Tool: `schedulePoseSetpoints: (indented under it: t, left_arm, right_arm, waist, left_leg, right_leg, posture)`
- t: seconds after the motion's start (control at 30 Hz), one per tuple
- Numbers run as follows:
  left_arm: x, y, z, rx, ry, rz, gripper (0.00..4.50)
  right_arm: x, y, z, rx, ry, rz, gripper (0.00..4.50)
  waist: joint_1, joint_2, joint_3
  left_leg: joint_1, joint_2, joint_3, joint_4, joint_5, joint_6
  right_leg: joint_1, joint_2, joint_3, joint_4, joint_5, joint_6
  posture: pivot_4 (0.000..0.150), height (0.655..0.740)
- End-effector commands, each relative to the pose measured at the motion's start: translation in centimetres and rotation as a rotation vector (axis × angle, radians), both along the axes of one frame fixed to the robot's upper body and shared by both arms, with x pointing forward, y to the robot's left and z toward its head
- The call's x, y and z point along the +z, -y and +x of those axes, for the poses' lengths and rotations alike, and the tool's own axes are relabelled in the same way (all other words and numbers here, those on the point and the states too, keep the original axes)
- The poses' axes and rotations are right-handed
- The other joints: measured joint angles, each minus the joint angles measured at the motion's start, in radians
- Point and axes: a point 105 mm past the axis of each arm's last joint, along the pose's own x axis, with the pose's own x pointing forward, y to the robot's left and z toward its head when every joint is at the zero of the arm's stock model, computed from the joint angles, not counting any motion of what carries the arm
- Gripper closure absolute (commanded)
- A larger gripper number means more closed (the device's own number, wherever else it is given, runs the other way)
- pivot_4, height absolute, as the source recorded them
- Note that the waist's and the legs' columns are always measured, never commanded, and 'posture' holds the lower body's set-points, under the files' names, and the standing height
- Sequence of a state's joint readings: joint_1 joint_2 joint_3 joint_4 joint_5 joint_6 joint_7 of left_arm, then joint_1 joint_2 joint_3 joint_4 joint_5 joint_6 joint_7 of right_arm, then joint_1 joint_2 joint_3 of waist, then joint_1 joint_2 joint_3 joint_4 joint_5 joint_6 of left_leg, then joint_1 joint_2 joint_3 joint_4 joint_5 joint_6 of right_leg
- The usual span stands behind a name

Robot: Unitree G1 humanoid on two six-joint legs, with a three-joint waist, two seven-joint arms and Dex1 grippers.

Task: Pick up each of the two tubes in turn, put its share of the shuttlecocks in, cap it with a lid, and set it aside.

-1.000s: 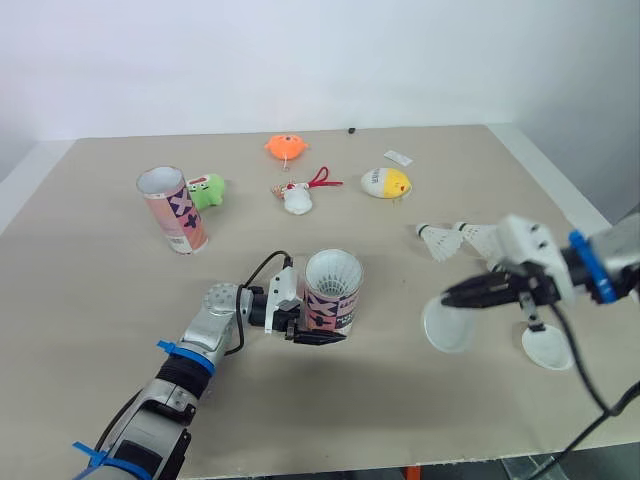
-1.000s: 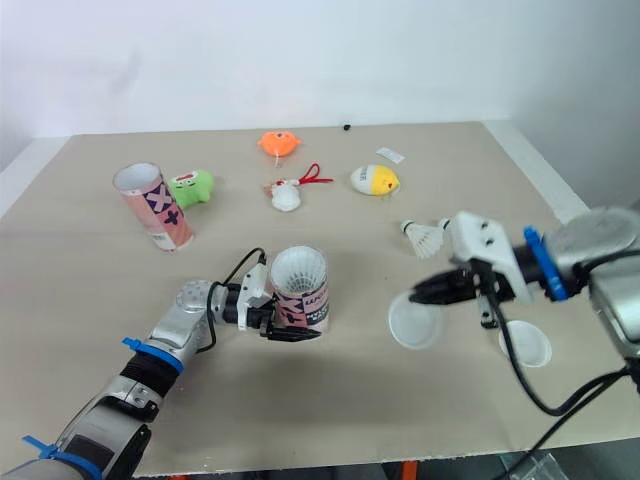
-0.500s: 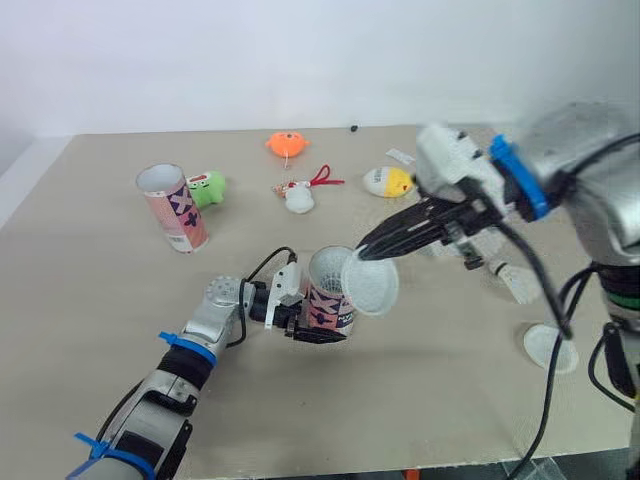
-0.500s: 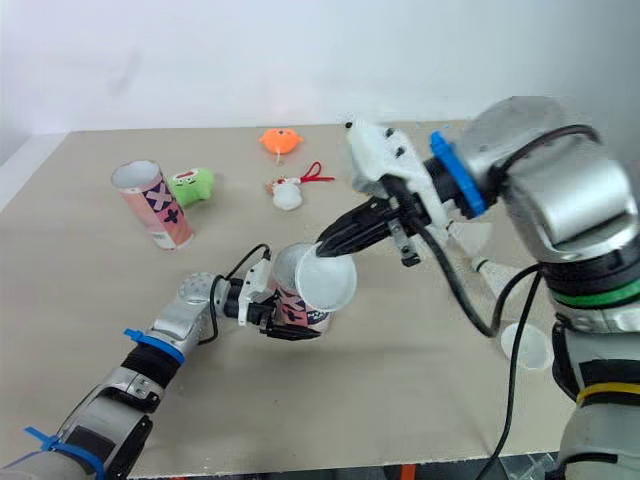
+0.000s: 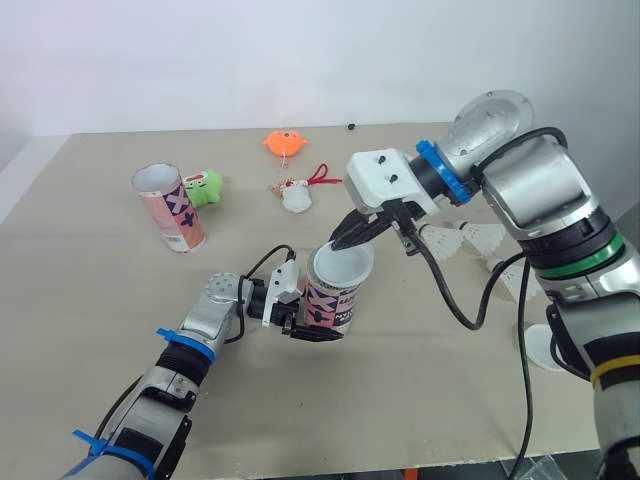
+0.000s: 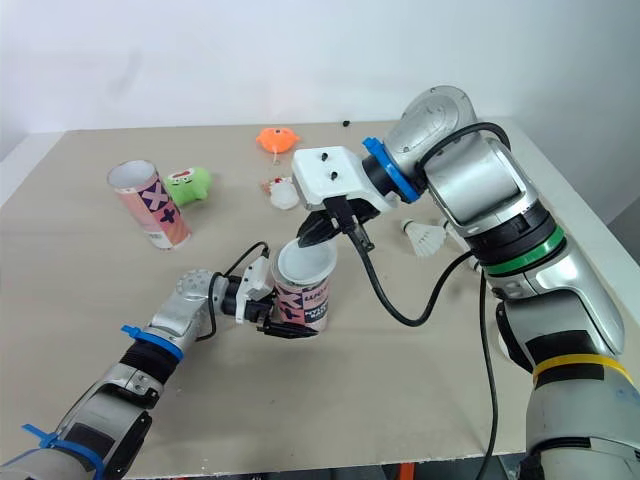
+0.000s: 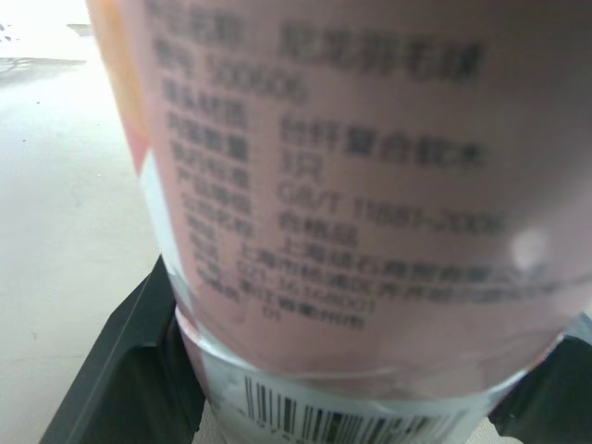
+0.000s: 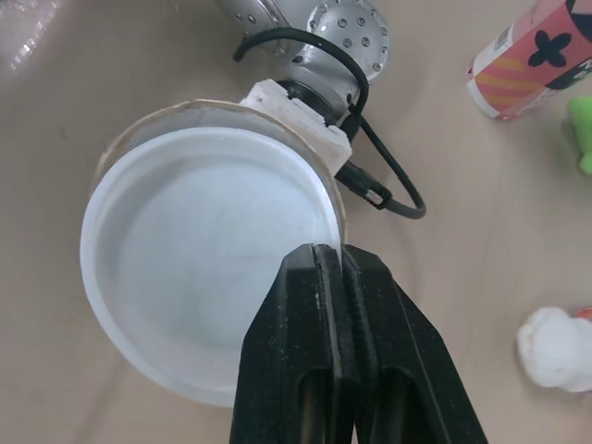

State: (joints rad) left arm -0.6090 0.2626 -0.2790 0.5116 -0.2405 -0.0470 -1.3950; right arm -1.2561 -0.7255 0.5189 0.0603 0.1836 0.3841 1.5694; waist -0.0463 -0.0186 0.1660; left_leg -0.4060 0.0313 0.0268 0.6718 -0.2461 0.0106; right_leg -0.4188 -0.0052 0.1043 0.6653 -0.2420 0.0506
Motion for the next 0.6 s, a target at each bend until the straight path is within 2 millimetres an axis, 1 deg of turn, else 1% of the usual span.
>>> schedulePoseSetpoints:
  t: [0.03, 0.1, 0.3, 0.43, 0.6]
  left_arm:
    - [-2.8, -1.1, -0.3, 0.025, -0.062, 0.116, 1.42]
    - [-2.9, -1.1, -0.3, 0.027, -0.062, 0.116, 1.42]
    - [-2.8, -1.2, -0.2, 0.034, -0.062, 0.113, 1.42]
    - [-2.9, -1.3, -0.2, 0.037, -0.062, 0.112, 1.42]
    - [-2.9, -1.4, -0.3, 0.043, -0.064, 0.112, 1.42]
  right_arm:
    - [0.7, -0.4, -0.9, 0.059, 0.019, -0.02, 4.32]
    - [0.8, -0.6, -1.2, 0.069, 0.0, 0.0, 4.32]
    - [0.1, -1.4, -1.8, 0.067, -0.068, 0.059, 4.32]
    - [-0.1, -2.0, -1.2, 0.035, -0.082, 0.115, 4.32]
    - [-0.8, -1.7, -0.7, 0.031, -0.035, 0.102, 4.32]
  waist:
    - [0.0, 0.0, 0.0]
    - [0.0, 0.0, 0.0]
    - [0.0, 0.0, 0.0]
    - [-0.001, 0.0, 0.0]
    - [-0.002, -0.001, -0.001]
  left_leg:
    - [0.0, 0.0, 0.0, 0.0, 0.0, 0.0]
    - [0.0, 0.0, 0.0, 0.0, 0.0, 0.0]
    - [0.0, 0.0, 0.0, 0.0, 0.0, 0.0]
    - [0.0, 0.0, 0.0, 0.0, 0.0, 0.0]
    - [0.0, 0.0, 0.0, 0.0, 0.0, 0.0]
  right_leg:
    - [0.0, 0.0, 0.0, 0.0, 0.0, 0.0]
    - [0.0, 0.0, 0.0, 0.0, 0.0, 0.0]
    - [0.0, 0.0, 0.0, 0.0, 0.001, -0.002]
    - [0.0, 0.0, 0.0, 0.0, 0.001, -0.003]
    - [0.0, 0.001, 0.0, 0.0, 0.001, -0.003]
  posture:
    - [0.15, 0.7323]
    - [0.15, 0.7323]
    - [0.15, 0.7323]
    - [0.15, 0.7323]
    - [0.15, 0.7323]
